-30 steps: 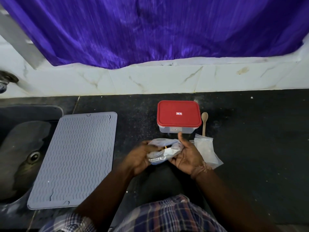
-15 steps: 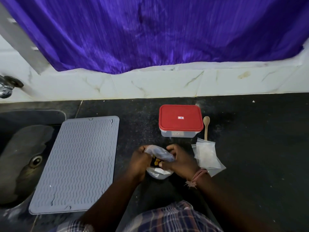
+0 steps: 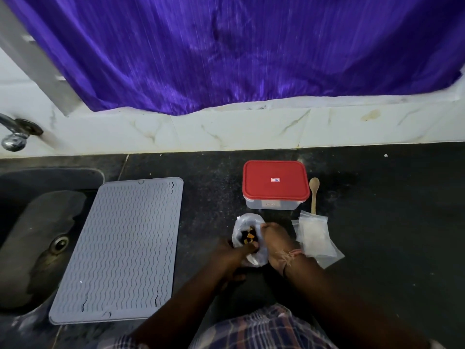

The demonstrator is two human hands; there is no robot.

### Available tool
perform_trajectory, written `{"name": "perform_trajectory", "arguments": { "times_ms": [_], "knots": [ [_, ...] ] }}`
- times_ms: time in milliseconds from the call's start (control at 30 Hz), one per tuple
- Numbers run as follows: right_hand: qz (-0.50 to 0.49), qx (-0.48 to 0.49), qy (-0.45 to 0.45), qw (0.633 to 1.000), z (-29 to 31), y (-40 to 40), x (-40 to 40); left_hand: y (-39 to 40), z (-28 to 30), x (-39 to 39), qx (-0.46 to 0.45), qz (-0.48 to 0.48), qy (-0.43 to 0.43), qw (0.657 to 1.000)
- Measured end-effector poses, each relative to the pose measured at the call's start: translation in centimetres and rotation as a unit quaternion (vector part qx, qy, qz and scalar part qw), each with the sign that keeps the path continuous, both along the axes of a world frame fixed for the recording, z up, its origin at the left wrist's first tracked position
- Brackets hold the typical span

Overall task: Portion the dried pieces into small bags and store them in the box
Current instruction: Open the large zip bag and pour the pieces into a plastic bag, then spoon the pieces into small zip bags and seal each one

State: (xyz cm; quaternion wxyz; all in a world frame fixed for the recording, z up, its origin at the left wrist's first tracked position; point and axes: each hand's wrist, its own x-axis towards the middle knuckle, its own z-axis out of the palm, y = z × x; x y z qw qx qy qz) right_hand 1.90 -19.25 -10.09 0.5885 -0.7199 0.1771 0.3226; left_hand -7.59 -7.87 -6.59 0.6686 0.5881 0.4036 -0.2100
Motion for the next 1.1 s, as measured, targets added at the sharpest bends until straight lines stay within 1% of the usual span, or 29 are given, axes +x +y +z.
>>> {"name": "perform_trajectory", "arguments": {
  "times_ms": [33,133,200,267,333,400,433,500,533,567,600,633,667,700,733,767,833,900,967,1033,1100],
  "knots": [
    [-0.023,0.003,0.002,1.0,0.0,0.2,-0.2,-0.3,-0.1,-0.1,0.003,-0.002,-0.008,1.0],
    [-0.111,-0.013,-0.002,0.994,-0.3,1.1,-0.3,0.1,-0.3,0.6,0.032,0.04,-0.033,0.998],
    [-0.139,-0.074,-0.011,0.988,-0.9,1.4,-0.2,0.9,-0.7,1.3,0.056,0.065,-0.035,0.996],
    [-0.104,-0.126,-0.043,0.986,-1.1,1.2,-0.3,1.6,-1.1,1.7,0.076,0.087,-0.043,0.992],
    [-0.049,-0.109,-0.085,0.989,-1.0,0.6,-0.3,2.4,-1.7,2.0,0.091,0.113,-0.053,0.988],
    [0.007,-0.067,-0.093,0.993,-1.0,0.0,-0.3,3.3,-2.3,2.2,0.106,0.148,-0.069,0.981],
    [0.035,-0.061,-0.09,0.993,-0.9,-0.3,-0.4,3.9,-2.8,2.3,0.112,0.162,-0.079,0.977],
    [0.06,-0.082,-0.112,0.989,-0.5,-1.0,-0.5,5.5,-5.5,2.7,0.119,0.17,-0.094,0.974],
    [0.055,-0.103,-0.14,0.983,-0.3,-1.6,-0.4,5.9,-6.8,3.0,0.118,0.166,-0.097,0.974],
    [0.051,-0.137,-0.177,0.973,-0.1,-2.4,-0.4,6.3,-8.0,3.2,0.118,0.162,-0.102,0.974],
    [0.047,-0.186,-0.229,0.954,0.2,-3.4,-0.4,6.1,-7.5,3.3,0.129,0.159,-0.106,0.973],
    [0.041,-0.246,-0.29,0.924,0.2,-4.7,-0.3,5.6,-6.2,3.3,0.145,0.151,-0.109,0.972],
    [0.043,-0.323,-0.344,0.881,0.0,-6.1,-0.2,4.6,-4.0,3.1,0.161,0.141,-0.122,0.969],
    [0.055,-0.4,-0.365,0.839,-0.2,-7.5,-0.2,3.9,-2.9,3.0,0.181,0.133,-0.131,0.966],
    [0.07,-0.463,-0.348,0.812,-0.5,-8.6,-0.1,3.1,-2.0,2.9,0.206,0.135,-0.139,0.959],
    [0.095,-0.498,-0.309,0.804,-0.8,-9.6,-0.1,2.3,-1.3,2.7,0.246,0.143,-0.139,0.948],
    [0.127,-0.495,-0.254,0.821,-1.2,-10.8,-0.4,1.4,-0.6,2.3,0.346,0.128,-0.137,0.919],
    [0.118,-0.464,-0.265,0.837,-1.6,-11.3,-0.5,0.7,-0.4,1.9,0.406,0.108,-0.131,0.898],
    [0.102,-0.441,-0.289,0.844,-1.6,-11.6,-0.4,0.1,0.1,1.4,0.42,0.105,-0.13,0.892],
    [0.093,-0.439,-0.289,0.846,-1.6,-12.0,-0.2,-0.7,0.3,0.8,0.413,0.092,-0.152,0.893],
    [0.113,-0.463,-0.293,0.828,-1.5,-12.3,-0.4,-1.3,0.4,0.3,0.397,0.085,-0.186,0.895]
  ]
}}
